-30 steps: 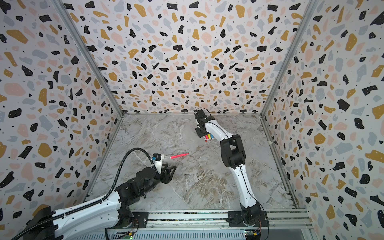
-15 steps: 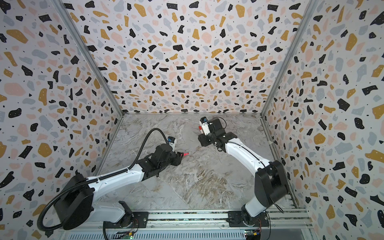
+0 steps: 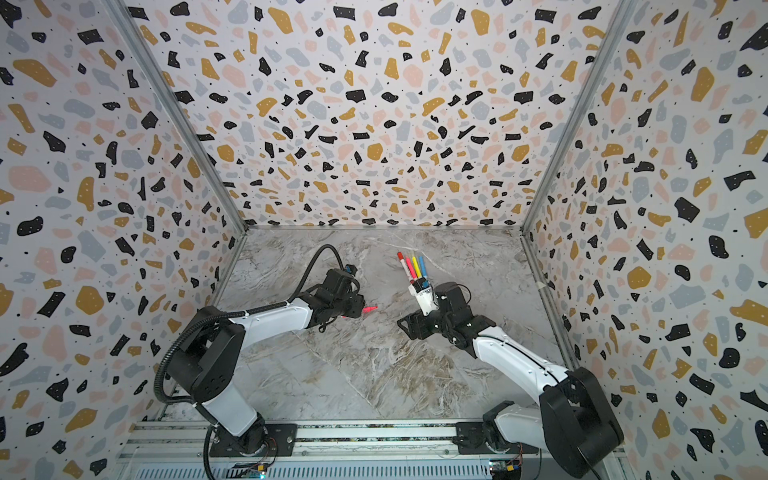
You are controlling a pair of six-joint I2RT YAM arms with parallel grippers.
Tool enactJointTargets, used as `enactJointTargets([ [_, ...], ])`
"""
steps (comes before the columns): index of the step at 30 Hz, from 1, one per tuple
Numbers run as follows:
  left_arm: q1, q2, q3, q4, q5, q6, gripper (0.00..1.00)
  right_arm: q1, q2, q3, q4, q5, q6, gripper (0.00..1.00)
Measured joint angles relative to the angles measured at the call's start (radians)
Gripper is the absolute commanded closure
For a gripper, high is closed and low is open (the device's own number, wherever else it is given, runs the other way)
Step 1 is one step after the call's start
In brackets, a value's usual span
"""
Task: Insert the pens into the pen caps
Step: 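Close left gripper on the pink highlighter while right gripper draws back, then lift the pink highlighter upright with left gripper while right gripper approaches its tip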
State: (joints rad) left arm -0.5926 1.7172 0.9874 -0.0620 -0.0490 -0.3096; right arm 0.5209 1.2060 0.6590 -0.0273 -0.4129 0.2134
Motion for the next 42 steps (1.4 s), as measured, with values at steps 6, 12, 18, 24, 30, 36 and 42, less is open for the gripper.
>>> enactJointTargets([
  [6, 0.001, 0.056, 0.014, -0.029, 0.016, 0.024, 0.48, 0.000, -0.029, -0.013, 0.059, -0.042, 0.025, 0.24],
  [12, 0.001, 0.071, 0.014, -0.043, 0.019, 0.034, 0.54, 0.006, -0.029, -0.049, 0.087, -0.055, 0.047, 0.24],
  [18, -0.016, 0.073, 0.011, -0.051, 0.000, 0.038, 0.63, 0.008, -0.029, -0.053, 0.102, -0.056, 0.063, 0.25],
  [24, -0.079, 0.073, 0.000, -0.090, -0.025, 0.038, 0.68, 0.008, -0.029, -0.055, 0.116, -0.051, 0.079, 0.25],
  [30, -0.115, 0.074, -0.006, -0.111, -0.046, 0.038, 0.72, 0.008, -0.030, -0.055, 0.119, -0.045, 0.088, 0.26],
  [36, -0.120, 0.078, -0.004, -0.109, -0.072, 0.042, 0.92, 0.008, -0.050, -0.065, 0.123, -0.036, 0.095, 0.26],
  [42, -0.144, -0.024, -0.119, -0.034, -0.055, 0.048, 0.95, -0.001, -0.068, -0.097, 0.143, -0.031, 0.108, 0.24],
])
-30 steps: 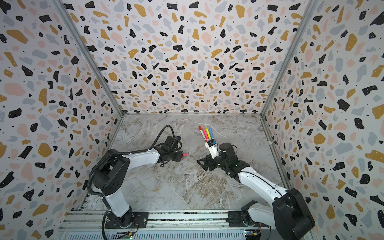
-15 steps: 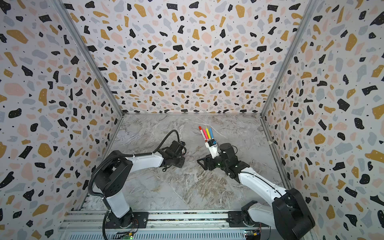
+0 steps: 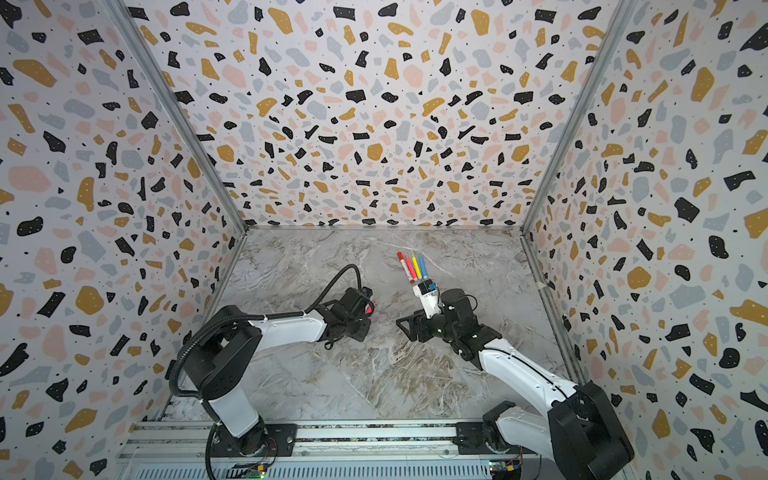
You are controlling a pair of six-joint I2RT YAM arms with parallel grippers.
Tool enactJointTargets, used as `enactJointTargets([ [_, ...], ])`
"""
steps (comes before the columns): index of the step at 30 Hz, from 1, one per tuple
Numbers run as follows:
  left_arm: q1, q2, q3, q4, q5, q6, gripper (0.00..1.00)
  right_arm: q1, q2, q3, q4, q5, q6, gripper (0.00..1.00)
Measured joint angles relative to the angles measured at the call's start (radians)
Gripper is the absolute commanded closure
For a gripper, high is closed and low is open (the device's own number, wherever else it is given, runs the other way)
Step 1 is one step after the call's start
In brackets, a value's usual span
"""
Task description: Insert the pens into the pen caps
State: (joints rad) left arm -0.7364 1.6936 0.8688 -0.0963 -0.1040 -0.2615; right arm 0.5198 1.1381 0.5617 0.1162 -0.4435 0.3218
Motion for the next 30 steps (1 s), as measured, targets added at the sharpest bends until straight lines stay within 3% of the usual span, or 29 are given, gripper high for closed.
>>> enactJointTargets([
  [8, -0.019, -0.423, -0.317, 0.353, 0.162, -0.097, 0.94, -0.024, -0.008, -0.119, 0.192, -0.152, 0.109, 0.18],
  [14, -0.080, -0.509, -0.372, 0.489, 0.205, -0.164, 0.94, -0.014, 0.080, -0.148, 0.454, -0.304, 0.263, 0.19],
  [21, -0.160, -0.564, -0.436, 0.581, 0.203, -0.232, 0.94, 0.051, 0.164, -0.077, 0.572, -0.326, 0.337, 0.26],
  [24, -0.182, -0.565, -0.437, 0.601, 0.200, -0.247, 0.94, 0.071, 0.191, -0.032, 0.589, -0.324, 0.347, 0.33],
  [27, -0.197, -0.565, -0.437, 0.615, 0.195, -0.254, 0.94, 0.088, 0.221, 0.007, 0.595, -0.322, 0.350, 0.53],
  [30, -0.203, -0.568, -0.441, 0.627, 0.190, -0.258, 0.94, 0.102, 0.232, 0.021, 0.593, -0.319, 0.349, 0.65],
])
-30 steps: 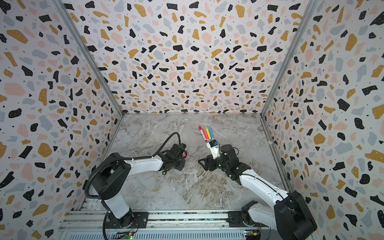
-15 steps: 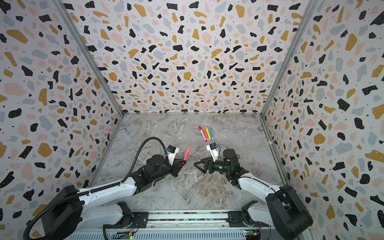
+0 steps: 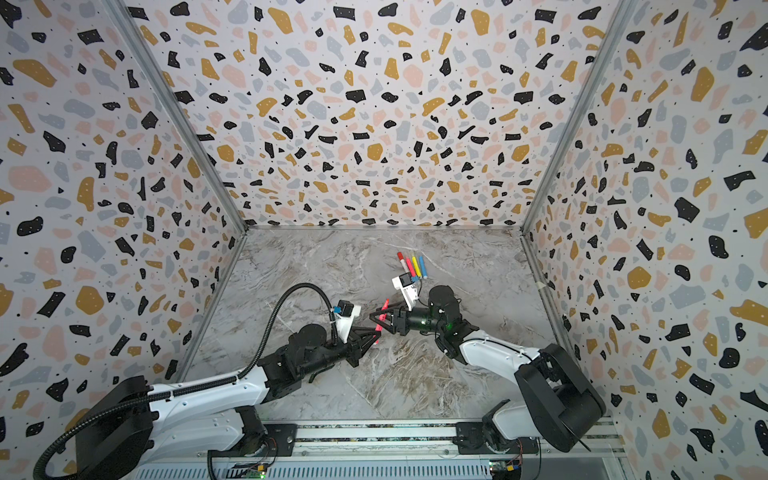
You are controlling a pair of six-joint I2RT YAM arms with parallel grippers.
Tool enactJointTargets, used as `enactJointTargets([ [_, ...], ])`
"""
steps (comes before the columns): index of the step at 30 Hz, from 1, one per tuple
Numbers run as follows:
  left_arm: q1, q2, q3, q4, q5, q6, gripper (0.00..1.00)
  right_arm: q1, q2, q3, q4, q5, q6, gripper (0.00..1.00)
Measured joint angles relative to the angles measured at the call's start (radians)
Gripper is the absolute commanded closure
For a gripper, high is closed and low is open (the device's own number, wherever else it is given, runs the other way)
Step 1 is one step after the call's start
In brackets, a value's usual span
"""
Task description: Insert the pens into the pen caps
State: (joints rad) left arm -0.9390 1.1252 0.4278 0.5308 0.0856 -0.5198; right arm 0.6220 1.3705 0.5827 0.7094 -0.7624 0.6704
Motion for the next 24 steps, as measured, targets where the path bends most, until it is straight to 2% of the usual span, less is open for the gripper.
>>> enactJointTargets([
  [5, 0.000, -0.010, -0.014, 0.010, -0.009, -0.001, 0.93, 0.011, -0.003, 0.000, -0.021, 0.015, -0.003, 0.64],
  [10, -0.001, -0.009, -0.016, 0.014, -0.009, -0.002, 0.93, 0.013, -0.024, 0.000, -0.061, 0.035, -0.014, 0.57],
  [15, -0.001, -0.009, -0.016, 0.028, -0.016, -0.013, 0.93, 0.013, -0.055, 0.000, -0.074, 0.058, -0.024, 0.56],
  [16, -0.001, -0.009, -0.018, 0.034, -0.017, -0.016, 0.93, 0.013, -0.061, 0.000, -0.075, 0.061, -0.024, 0.59],
  [19, -0.001, -0.009, -0.023, 0.043, -0.017, -0.021, 0.93, 0.013, -0.072, 0.000, -0.074, 0.066, -0.029, 0.76],
  [24, -0.002, -0.004, -0.027, 0.051, -0.016, -0.024, 0.91, 0.015, -0.073, 0.000, -0.073, 0.055, -0.019, 0.88],
])
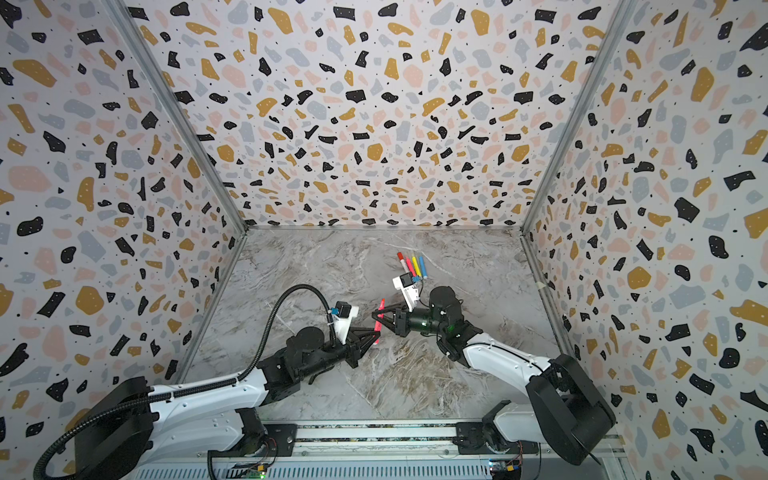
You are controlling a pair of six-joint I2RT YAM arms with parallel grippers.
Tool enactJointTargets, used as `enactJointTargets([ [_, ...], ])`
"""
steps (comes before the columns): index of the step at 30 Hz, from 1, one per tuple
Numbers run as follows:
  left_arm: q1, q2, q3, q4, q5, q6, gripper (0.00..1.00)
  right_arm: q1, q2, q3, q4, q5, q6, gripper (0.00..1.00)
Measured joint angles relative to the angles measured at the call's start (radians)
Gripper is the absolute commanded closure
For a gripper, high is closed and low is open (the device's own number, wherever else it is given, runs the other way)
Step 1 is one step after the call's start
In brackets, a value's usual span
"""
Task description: Insert the pens into the pen caps
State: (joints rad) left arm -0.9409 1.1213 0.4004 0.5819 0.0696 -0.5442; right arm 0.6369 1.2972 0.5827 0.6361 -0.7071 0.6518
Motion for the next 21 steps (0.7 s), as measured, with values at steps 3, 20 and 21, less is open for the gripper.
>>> enactJointTargets([
  [3, -0.003, 0.002, -0.001, 0.003, 0.000, -0.001, 0.73, 0.000, -0.001, 0.000, -0.002, -0.003, 0.000, 0.92],
  [20, -0.003, 0.052, 0.037, 0.004, 0.007, -0.017, 0.68, 0.005, -0.013, 0.000, -0.039, -0.044, -0.026, 0.92],
  [21, -0.003, 0.058, 0.040, 0.004, 0.009, -0.018, 0.69, 0.008, -0.013, 0.000, -0.038, -0.047, -0.026, 0.92],
])
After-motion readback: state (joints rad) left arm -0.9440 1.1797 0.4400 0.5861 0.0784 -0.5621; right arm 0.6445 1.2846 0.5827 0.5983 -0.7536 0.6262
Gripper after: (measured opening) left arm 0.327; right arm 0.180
